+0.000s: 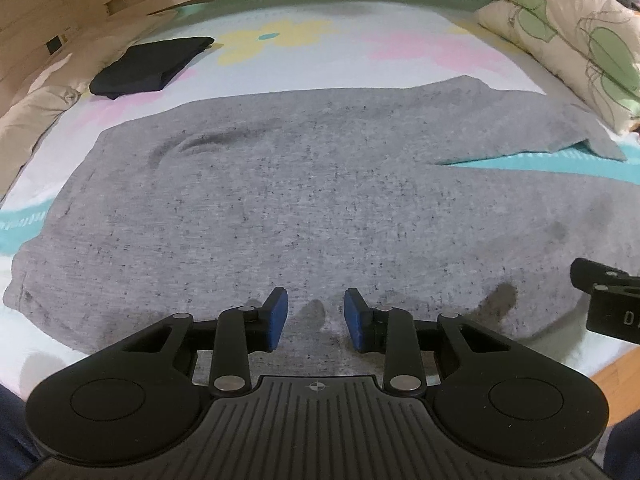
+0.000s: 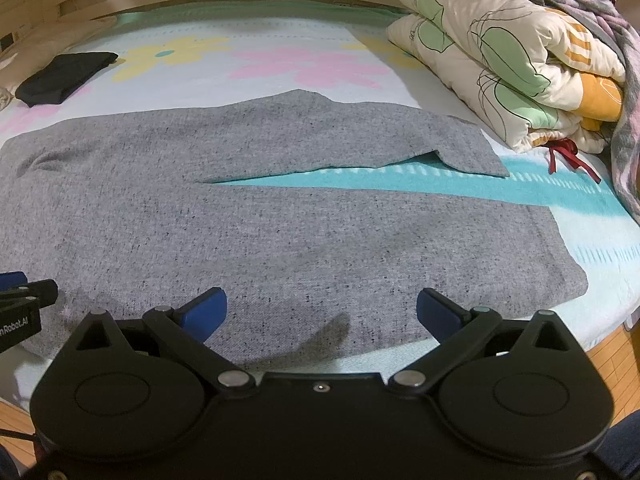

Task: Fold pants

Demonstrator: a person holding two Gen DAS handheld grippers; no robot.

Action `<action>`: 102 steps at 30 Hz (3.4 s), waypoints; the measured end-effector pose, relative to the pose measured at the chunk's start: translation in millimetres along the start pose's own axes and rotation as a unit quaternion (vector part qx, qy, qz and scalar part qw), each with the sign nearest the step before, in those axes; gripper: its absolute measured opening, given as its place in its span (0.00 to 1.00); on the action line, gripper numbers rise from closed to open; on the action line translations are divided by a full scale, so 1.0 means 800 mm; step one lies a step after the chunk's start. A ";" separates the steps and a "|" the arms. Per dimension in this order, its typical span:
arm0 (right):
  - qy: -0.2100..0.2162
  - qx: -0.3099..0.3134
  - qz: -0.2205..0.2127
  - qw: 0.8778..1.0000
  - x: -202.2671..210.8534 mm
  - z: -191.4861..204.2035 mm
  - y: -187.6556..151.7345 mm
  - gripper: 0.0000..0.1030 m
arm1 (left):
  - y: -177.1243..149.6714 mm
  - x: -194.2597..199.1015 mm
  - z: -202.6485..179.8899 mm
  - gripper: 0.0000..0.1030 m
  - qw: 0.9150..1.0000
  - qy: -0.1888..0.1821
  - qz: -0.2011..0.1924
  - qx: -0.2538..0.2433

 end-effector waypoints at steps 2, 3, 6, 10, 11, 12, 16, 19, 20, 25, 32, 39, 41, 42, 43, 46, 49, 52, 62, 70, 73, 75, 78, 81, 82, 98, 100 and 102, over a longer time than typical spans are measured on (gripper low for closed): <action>0.000 -0.001 0.001 1.000 0.000 0.000 0.001 0.98 | 0.002 0.000 0.002 0.30 1.000 -0.004 0.002 0.005; 0.000 -0.001 0.001 1.000 0.000 0.000 0.001 0.98 | 0.002 0.000 0.003 0.30 1.000 -0.002 0.004 0.007; 0.000 -0.001 0.001 1.000 0.000 0.000 0.001 0.98 | 0.002 -0.003 0.005 0.30 1.000 0.005 0.009 0.008; -0.001 -0.002 0.001 1.000 0.000 -0.002 0.001 0.98 | 0.001 -0.005 0.007 0.30 1.000 0.004 0.015 0.015; -0.001 -0.002 0.002 1.000 -0.001 -0.002 0.001 0.98 | 0.001 -0.005 0.007 0.30 1.000 0.003 0.016 0.017; -0.002 -0.002 0.003 1.000 -0.001 -0.002 0.001 0.98 | 0.000 -0.006 0.007 0.30 1.000 0.002 0.017 0.017; -0.005 -0.003 0.006 1.000 -0.002 -0.004 0.001 0.98 | -0.001 -0.009 0.006 0.30 1.000 -0.001 0.026 0.017; -0.008 -0.004 0.010 1.000 -0.003 -0.006 0.002 0.98 | -0.002 -0.010 0.004 0.30 0.999 -0.010 0.031 0.020; -0.009 -0.006 0.011 1.000 -0.003 -0.008 0.002 0.98 | -0.003 -0.011 0.004 0.30 0.999 -0.014 0.033 0.021; -0.020 -0.040 0.036 0.998 -0.010 -0.034 0.005 0.98 | 0.004 -0.013 -0.006 0.30 0.998 -0.024 0.044 0.028; -0.073 -0.139 0.076 0.985 -0.021 -0.127 0.015 0.91 | 0.015 -0.005 -0.070 0.30 0.996 -0.058 0.000 -0.070; -0.156 -0.205 0.117 0.959 -0.038 -0.230 0.005 0.80 | -0.002 -0.046 -0.133 0.30 0.986 -0.098 0.021 -0.136; -0.173 -0.239 0.134 0.946 -0.047 -0.259 -0.003 0.80 | -0.007 -0.049 -0.132 0.30 0.986 -0.093 -0.002 -0.138; -0.178 -0.257 0.141 0.939 -0.052 -0.272 -0.007 0.80 | -0.007 -0.051 -0.132 0.31 0.986 -0.088 -0.013 -0.142; -0.181 -0.276 0.150 0.932 -0.058 -0.285 -0.013 0.80 | -0.006 -0.054 -0.133 0.31 0.986 -0.086 -0.014 -0.143; -0.172 -0.337 0.174 0.909 -0.074 -0.310 -0.031 0.80 | 0.003 -0.062 -0.126 0.31 0.989 -0.089 -0.010 -0.114; -0.153 -0.381 0.176 0.895 -0.082 -0.317 -0.042 0.75 | 0.006 -0.065 -0.120 0.31 0.991 -0.092 -0.008 -0.100; -0.142 -0.393 0.172 0.892 -0.094 -0.314 -0.043 0.70 | 0.006 -0.064 -0.124 0.31 0.990 -0.090 -0.014 -0.105; -0.154 -0.293 0.130 0.935 -0.099 -0.286 -0.006 0.07 | 0.016 -0.060 -0.111 0.30 0.992 -0.097 -0.009 -0.076; -0.180 -0.318 0.188 0.912 -0.114 -0.310 -0.023 0.32 | 0.013 -0.067 -0.111 0.30 0.991 -0.082 0.012 -0.105; -0.210 -0.311 0.158 0.913 -0.095 -0.310 -0.008 0.57 | 0.027 -0.060 -0.108 0.30 0.991 -0.086 0.010 -0.105; -0.205 -0.296 0.130 0.924 -0.083 -0.302 0.014 0.63 | 0.043 -0.054 -0.103 0.30 0.991 -0.079 -0.003 -0.104; -0.176 -0.277 0.094 0.940 -0.078 -0.287 0.055 0.73 | 0.075 -0.051 -0.090 0.30 0.992 -0.073 -0.026 -0.096; -0.130 -0.265 0.068 0.953 -0.095 -0.268 0.100 0.77 | 0.110 -0.063 -0.070 0.30 0.994 -0.069 -0.032 -0.076; -0.118 -0.261 0.067 0.956 -0.103 -0.260 0.112 0.77 | 0.120 -0.070 -0.066 0.30 0.995 -0.068 -0.031 -0.070; -0.106 -0.292 0.123 0.943 -0.333 -0.194 0.219 0.75 | 0.105 -0.188 -0.055 0.30 0.994 -0.050 0.071 -0.063; -0.126 -0.294 0.120 0.940 -0.358 -0.188 0.229 0.76 | 0.104 -0.186 -0.059 0.30 0.993 -0.050 0.068 -0.076; -0.137 -0.287 0.132 0.939 -0.381 -0.182 0.235 0.78 | 0.104 -0.187 -0.060 0.30 0.993 -0.052 0.069 -0.075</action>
Point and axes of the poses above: each gripper's, at about its wrist camera, not at the fingertips, and x roughly against the way its jaws point, z to its left, y to its top, the point moved 1 cm from there along -x, roughly the way its jaws point, and after that the axes turned 13 degrees about -z, right-handed, at the moved point
